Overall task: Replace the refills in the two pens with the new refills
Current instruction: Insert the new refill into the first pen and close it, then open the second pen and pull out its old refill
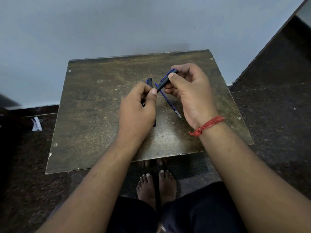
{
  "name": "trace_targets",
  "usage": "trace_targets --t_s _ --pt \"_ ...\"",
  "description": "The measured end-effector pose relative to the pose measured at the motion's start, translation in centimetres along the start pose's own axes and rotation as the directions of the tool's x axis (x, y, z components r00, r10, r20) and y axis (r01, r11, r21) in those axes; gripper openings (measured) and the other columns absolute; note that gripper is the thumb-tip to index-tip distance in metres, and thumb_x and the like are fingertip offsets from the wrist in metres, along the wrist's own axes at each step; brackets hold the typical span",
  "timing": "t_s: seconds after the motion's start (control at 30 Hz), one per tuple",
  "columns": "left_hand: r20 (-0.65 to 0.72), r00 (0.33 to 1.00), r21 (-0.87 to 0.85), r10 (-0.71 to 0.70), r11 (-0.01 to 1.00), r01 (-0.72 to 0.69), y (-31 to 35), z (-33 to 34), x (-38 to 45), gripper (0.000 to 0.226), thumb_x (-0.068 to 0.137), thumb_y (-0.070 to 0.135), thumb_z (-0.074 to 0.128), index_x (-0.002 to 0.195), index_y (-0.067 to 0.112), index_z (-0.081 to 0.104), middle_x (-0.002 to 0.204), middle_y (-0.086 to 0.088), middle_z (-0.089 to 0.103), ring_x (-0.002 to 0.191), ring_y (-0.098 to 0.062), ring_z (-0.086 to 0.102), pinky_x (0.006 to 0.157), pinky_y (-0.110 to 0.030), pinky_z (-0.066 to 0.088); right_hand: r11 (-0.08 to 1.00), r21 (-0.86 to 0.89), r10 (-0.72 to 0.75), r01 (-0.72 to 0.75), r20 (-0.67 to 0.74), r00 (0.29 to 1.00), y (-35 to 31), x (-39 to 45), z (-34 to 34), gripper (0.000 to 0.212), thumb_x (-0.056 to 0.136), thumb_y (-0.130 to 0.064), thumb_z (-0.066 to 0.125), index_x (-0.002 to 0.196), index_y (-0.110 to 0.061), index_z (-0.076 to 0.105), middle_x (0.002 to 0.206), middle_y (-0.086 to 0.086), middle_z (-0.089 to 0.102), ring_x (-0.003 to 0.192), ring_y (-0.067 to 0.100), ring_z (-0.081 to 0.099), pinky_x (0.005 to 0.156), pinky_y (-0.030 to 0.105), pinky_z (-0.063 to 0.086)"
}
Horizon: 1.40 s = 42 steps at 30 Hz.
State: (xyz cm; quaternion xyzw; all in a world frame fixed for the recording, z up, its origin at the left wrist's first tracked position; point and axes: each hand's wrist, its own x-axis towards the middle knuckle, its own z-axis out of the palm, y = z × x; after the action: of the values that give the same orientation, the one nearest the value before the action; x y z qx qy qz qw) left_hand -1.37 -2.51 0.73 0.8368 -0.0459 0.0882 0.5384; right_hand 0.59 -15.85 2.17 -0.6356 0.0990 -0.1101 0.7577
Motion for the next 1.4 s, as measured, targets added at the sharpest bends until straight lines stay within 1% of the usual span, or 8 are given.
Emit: trace_targets --t_s 0.2,0.43,0.57,0.7,0.9,1.0,1.17,1.4 --pt "-0.053 0.998 0.037 0.02 0.999 -0.018 -0.3 -0.1 -0.1 0.016 0.098 0.024 0.056 0.085 0.016 0.06 0.071 -0.001 0.062 0.065 -0.019 0.056 0.061 -0.041 0.048 0.998 -0.06 -0.02 0.018 -0.024 1.0 0.2 -0.2 1.1 0.013 0.092 0.002 0.06 0.103 -0.005 0.063 0.083 0.009 0.067 0.066 0.016 0.067 0.062 0.026 0.056" --pt "-0.091 0.996 0.021 0.013 1.0 -0.011 0.2 0.1 0.1 0.014 0.101 0.025 0.054 0.086 0.023 0.056 0.067 0.014 0.058 0.062 0.001 0.053 0.057 -0.025 0.042 0.966 -0.255 -0.048 0.049 0.01 0.999 0.9 -1.2 2.3 0.048 0.088 -0.023 0.065 0.134 -0.02 0.054 0.078 0.0 0.066 0.082 0.021 0.072 0.08 0.046 0.06" --pt "-0.101 0.993 0.085 0.052 0.995 -0.044 0.0 0.4 -0.1 0.014 0.102 0.028 0.049 0.092 0.02 0.055 0.068 0.013 0.058 0.061 -0.003 0.053 0.056 -0.03 0.042 0.963 -0.267 0.019 -0.022 -0.015 1.0 0.8 -1.9 2.8 0.024 0.089 -0.026 0.067 0.109 -0.014 0.063 0.079 0.006 0.072 0.076 0.021 0.072 0.076 0.053 0.058" --pt "-0.043 0.988 0.183 0.152 0.973 -0.141 0.3 0.6 -0.5 0.012 0.1 0.024 0.047 0.101 0.016 0.057 0.082 0.005 0.064 0.072 -0.018 0.059 0.062 -0.04 0.047 0.985 -0.154 0.074 -0.076 -0.023 0.997 0.3 -1.9 2.4 0.009 0.091 -0.017 0.069 0.085 -0.014 0.063 0.064 -0.004 0.063 0.061 0.011 0.062 0.06 0.033 0.053" --pt "-0.065 0.986 0.104 0.153 0.984 -0.145 0.5 0.4 -0.4 0.017 0.102 0.031 0.047 0.097 0.021 0.058 0.083 0.009 0.061 0.076 -0.01 0.056 0.067 -0.028 0.043 0.953 -0.297 -0.106 0.062 -0.135 0.985 -1.0 0.0 -0.3 0.011 0.093 -0.023 0.064 0.083 -0.022 0.067 0.072 0.004 0.06 0.065 0.012 0.058 0.059 0.032 0.052" --pt "-0.146 0.984 0.088 0.102 0.992 -0.09 -0.2 -0.3 0.3 0.01 0.1 0.029 0.051 0.094 0.025 0.057 0.081 0.012 0.059 0.071 -0.006 0.053 0.064 -0.024 0.043 0.828 -0.549 -0.212 0.113 -0.12 0.97 -1.1 1.0 -2.4 0.013 0.096 -0.027 0.059 0.087 -0.024 0.068 0.079 -0.006 0.065 0.072 0.005 0.057 0.069 0.025 0.048" --pt "-0.199 0.978 0.13 0.055 0.991 -0.03 -1.1 -0.8 0.9 0.005 0.095 0.026 0.054 0.095 0.024 0.059 0.087 0.008 0.06 0.073 -0.009 0.052 0.068 -0.032 0.048 0.331 -0.937 -0.219 0.108 0.035 0.975 -0.1 1.7 -3.8 0.022 0.096 -0.034 0.055 0.104 -0.02 0.068 0.099 0.002 0.066 0.099 0.026 0.057 0.079 0.034 0.045" --pt "-0.193 0.98 0.153 0.04 0.988 -0.01 -1.4 -1.0 1.1 0.011 0.093 0.026 0.054 0.096 0.019 0.061 0.087 0.005 0.061 0.074 -0.012 0.053 0.072 -0.04 0.051 0.153 -0.986 -0.199 0.065 0.033 0.979 0.4 1.5 -3.0 0.026 0.096 -0.037 0.056 0.114 -0.019 0.06 0.11 0.002 0.068 0.112 0.029 0.053 0.094 0.044 0.04"
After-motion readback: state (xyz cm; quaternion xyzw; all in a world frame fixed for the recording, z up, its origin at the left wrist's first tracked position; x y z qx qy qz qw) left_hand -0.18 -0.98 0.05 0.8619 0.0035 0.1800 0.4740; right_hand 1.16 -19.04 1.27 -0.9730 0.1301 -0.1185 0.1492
